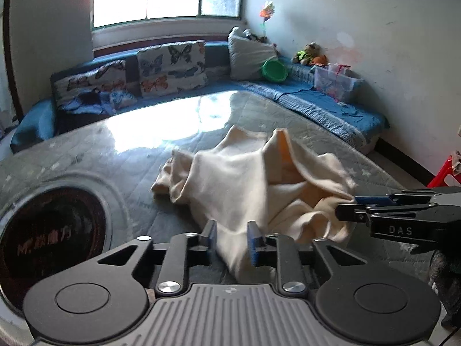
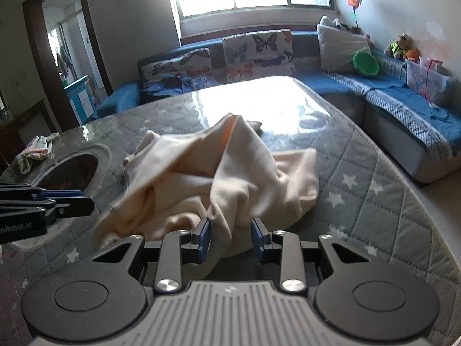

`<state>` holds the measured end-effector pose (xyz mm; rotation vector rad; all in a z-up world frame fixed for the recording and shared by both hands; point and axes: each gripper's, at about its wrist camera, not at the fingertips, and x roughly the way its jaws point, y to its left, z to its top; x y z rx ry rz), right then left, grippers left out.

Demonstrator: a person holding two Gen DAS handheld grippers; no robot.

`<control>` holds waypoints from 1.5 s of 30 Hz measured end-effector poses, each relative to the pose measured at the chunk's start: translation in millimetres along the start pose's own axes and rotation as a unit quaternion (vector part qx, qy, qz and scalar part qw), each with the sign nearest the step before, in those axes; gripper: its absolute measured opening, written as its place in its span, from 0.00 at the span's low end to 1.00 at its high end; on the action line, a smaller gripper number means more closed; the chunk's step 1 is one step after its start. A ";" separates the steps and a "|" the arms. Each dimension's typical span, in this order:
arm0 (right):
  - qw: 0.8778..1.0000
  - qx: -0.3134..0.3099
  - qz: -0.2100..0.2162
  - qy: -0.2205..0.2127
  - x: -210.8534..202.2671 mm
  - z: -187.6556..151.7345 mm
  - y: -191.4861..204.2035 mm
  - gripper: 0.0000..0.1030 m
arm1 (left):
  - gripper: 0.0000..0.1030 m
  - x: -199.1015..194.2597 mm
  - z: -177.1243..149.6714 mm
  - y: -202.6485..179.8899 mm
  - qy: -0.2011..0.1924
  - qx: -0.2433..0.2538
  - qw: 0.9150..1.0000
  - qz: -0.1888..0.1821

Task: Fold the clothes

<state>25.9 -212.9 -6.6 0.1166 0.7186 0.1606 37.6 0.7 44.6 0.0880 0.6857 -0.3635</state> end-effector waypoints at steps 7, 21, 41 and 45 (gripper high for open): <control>1.000 0.001 0.000 -0.020 -1.6 14.8 -1.4 0.34 | 0.46 18.6 17.6 -18.0 -0.013 0.045 0.999 -0.002; 0.999 -0.026 -0.014 -0.017 26.7 37.0 -3.4 0.49 | 0.06 66.9 20.5 0.2 0.019 0.044 0.999 0.020; 0.999 -0.029 -0.009 0.015 107.2 68.1 -17.7 0.37 | 0.42 52.5 32.0 9.0 -0.005 0.041 0.999 -0.003; 1.000 -0.022 -0.001 0.015 102.9 66.8 -20.6 0.24 | 0.43 73.1 37.4 -4.6 0.011 0.055 0.998 -0.002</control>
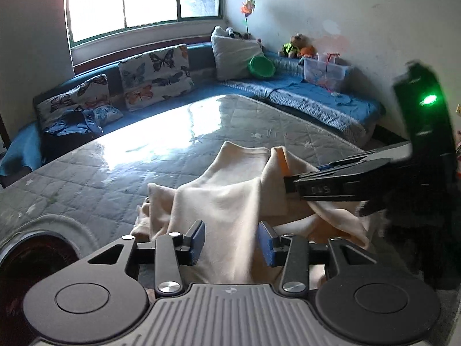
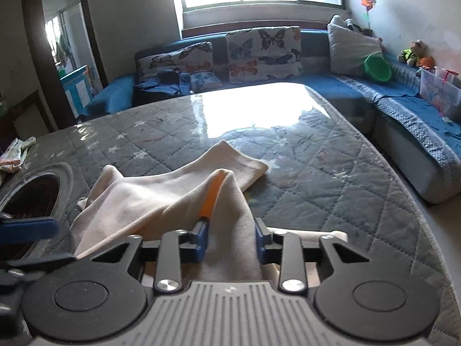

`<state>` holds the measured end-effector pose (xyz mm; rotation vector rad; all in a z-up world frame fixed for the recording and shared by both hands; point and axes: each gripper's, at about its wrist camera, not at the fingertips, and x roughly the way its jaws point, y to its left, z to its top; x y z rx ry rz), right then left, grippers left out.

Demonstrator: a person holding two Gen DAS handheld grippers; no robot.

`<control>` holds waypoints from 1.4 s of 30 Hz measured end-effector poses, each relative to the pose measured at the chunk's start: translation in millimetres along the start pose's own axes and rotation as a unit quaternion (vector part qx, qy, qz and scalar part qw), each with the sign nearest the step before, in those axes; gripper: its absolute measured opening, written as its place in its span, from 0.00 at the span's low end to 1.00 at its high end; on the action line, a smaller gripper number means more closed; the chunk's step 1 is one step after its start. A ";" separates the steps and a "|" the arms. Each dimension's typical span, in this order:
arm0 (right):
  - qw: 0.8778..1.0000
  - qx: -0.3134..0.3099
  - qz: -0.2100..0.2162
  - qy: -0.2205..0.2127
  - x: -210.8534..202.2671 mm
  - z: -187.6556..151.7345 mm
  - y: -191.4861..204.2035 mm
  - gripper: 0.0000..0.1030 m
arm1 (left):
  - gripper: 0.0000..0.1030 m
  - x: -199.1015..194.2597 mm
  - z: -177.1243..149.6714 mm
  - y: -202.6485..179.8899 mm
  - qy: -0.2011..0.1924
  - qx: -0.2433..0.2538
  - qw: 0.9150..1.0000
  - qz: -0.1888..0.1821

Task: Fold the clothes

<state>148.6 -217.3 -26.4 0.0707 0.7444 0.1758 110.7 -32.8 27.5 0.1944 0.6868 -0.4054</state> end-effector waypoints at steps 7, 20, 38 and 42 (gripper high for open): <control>1.000 0.013 0.009 -0.017 -17.9 -3.5 -6.4 0.11 | 0.43 25.7 2.5 -3.5 0.022 0.008 1.000 0.005; 0.998 0.035 0.007 -0.045 -48.0 -15.6 -16.9 0.11 | 0.03 -2.0 1.8 21.1 -0.009 -0.030 0.999 0.031; 0.990 0.063 -0.016 -0.126 -147.2 -42.3 -40.2 0.11 | 0.03 -108.5 -53.0 78.1 -0.039 -0.130 0.990 0.040; 0.989 0.070 -0.045 -0.119 -160.4 -55.6 -49.6 0.11 | 0.04 -120.7 -71.1 83.4 -0.027 -0.132 0.990 0.040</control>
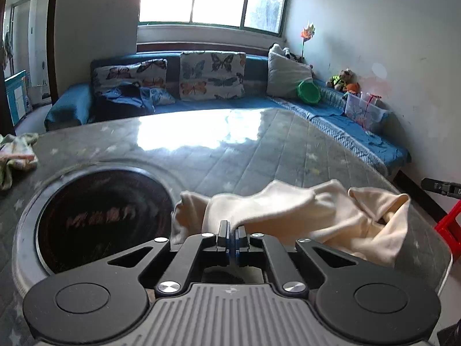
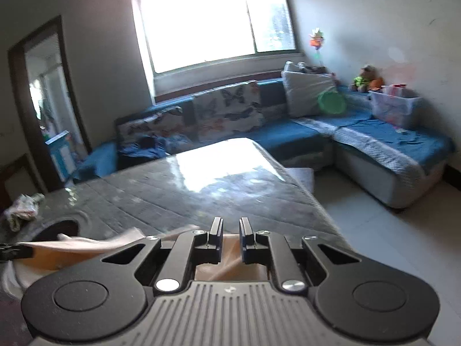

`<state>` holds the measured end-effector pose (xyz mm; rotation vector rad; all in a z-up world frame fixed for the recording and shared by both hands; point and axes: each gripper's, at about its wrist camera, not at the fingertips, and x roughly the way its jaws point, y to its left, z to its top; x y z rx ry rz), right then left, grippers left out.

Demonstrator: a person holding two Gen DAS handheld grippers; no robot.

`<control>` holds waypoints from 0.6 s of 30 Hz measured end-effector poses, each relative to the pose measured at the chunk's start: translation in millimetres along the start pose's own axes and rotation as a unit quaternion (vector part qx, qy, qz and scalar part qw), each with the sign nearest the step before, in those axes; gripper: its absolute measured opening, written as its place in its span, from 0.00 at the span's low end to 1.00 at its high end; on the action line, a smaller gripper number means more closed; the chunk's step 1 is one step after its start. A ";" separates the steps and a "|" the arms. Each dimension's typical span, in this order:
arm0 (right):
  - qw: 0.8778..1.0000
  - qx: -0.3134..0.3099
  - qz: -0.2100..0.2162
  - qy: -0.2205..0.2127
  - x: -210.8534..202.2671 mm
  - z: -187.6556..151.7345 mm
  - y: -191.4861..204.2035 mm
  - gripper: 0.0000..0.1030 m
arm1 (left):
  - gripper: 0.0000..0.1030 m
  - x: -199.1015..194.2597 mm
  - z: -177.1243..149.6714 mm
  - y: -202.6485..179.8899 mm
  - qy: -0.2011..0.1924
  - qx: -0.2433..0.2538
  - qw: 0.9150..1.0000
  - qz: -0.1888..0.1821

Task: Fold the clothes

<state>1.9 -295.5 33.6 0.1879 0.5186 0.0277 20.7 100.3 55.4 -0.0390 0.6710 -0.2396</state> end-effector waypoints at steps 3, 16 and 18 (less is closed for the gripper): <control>0.999 0.006 -0.020 0.025 -3.1 -10.3 -9.7 0.11 | 0.06 -4.2 -11.7 5.2 0.013 0.004 1.000 0.007; 0.997 -0.031 0.037 0.054 33.2 -11.9 29.9 0.35 | 0.36 17.2 1.7 -36.4 0.002 0.073 0.997 -0.014; 0.996 -0.035 0.046 0.066 47.8 -13.2 37.5 0.35 | 0.36 34.1 4.6 -44.9 0.011 0.084 0.996 -0.015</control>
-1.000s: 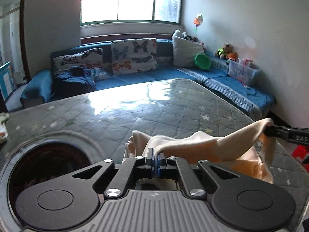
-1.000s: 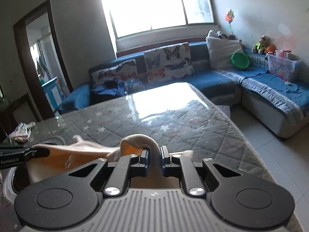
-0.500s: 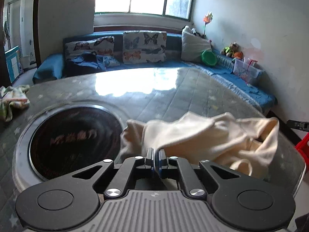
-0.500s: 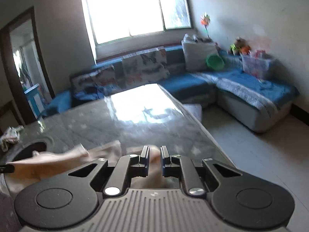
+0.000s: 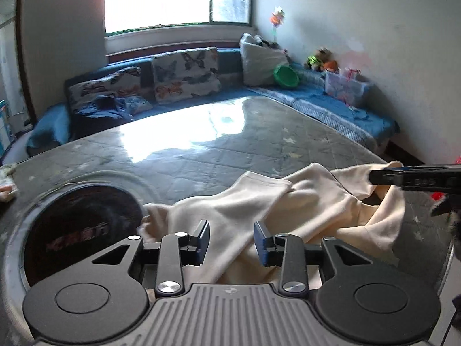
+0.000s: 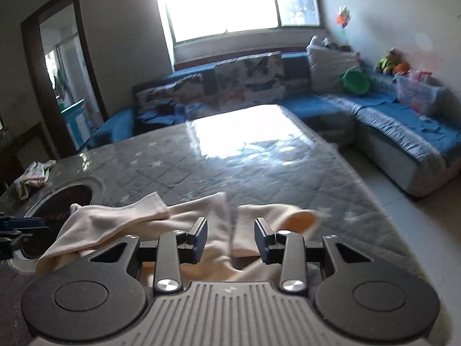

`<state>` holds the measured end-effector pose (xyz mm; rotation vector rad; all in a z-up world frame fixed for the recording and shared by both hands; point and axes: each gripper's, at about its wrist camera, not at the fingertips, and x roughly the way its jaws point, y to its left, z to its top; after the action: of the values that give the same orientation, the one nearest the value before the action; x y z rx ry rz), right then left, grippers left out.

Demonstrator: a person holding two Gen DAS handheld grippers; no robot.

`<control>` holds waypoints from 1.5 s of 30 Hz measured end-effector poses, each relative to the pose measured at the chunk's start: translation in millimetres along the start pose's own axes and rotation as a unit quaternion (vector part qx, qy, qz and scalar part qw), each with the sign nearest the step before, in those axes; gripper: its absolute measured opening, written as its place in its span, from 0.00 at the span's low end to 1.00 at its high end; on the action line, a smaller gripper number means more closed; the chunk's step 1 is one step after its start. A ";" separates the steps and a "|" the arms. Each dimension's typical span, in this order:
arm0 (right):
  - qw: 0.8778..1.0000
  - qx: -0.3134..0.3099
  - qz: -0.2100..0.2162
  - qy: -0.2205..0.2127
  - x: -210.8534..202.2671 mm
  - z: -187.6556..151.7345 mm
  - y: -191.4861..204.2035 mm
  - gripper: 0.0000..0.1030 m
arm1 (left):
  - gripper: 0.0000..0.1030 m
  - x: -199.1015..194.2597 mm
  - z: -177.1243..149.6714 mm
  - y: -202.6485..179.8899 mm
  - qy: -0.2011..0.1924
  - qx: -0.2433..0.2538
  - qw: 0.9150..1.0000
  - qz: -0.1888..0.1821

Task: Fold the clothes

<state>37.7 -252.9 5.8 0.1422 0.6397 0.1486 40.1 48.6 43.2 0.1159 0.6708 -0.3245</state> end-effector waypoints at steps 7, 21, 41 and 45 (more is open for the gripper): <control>0.999 -0.006 -0.030 0.042 38.8 -6.8 -6.2 0.38 | 0.36 51.9 6.9 -11.1 0.032 0.020 0.999 0.015; 0.996 -0.014 -0.084 0.027 17.2 -9.2 -26.7 0.63 | 0.03 58.9 6.8 -4.8 0.026 0.012 0.999 0.017; 0.997 -0.030 -0.002 0.076 48.5 -8.7 17.3 0.96 | 0.25 65.3 4.2 -18.5 0.033 0.037 0.999 0.005; 0.996 -0.030 0.002 0.087 51.4 -12.3 16.3 1.00 | 0.08 74.0 -1.9 -17.8 0.044 0.039 0.998 0.003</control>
<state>69.4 -226.5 -31.0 0.0738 0.8075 0.1857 87.5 13.2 -4.7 0.2082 0.7452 -0.3418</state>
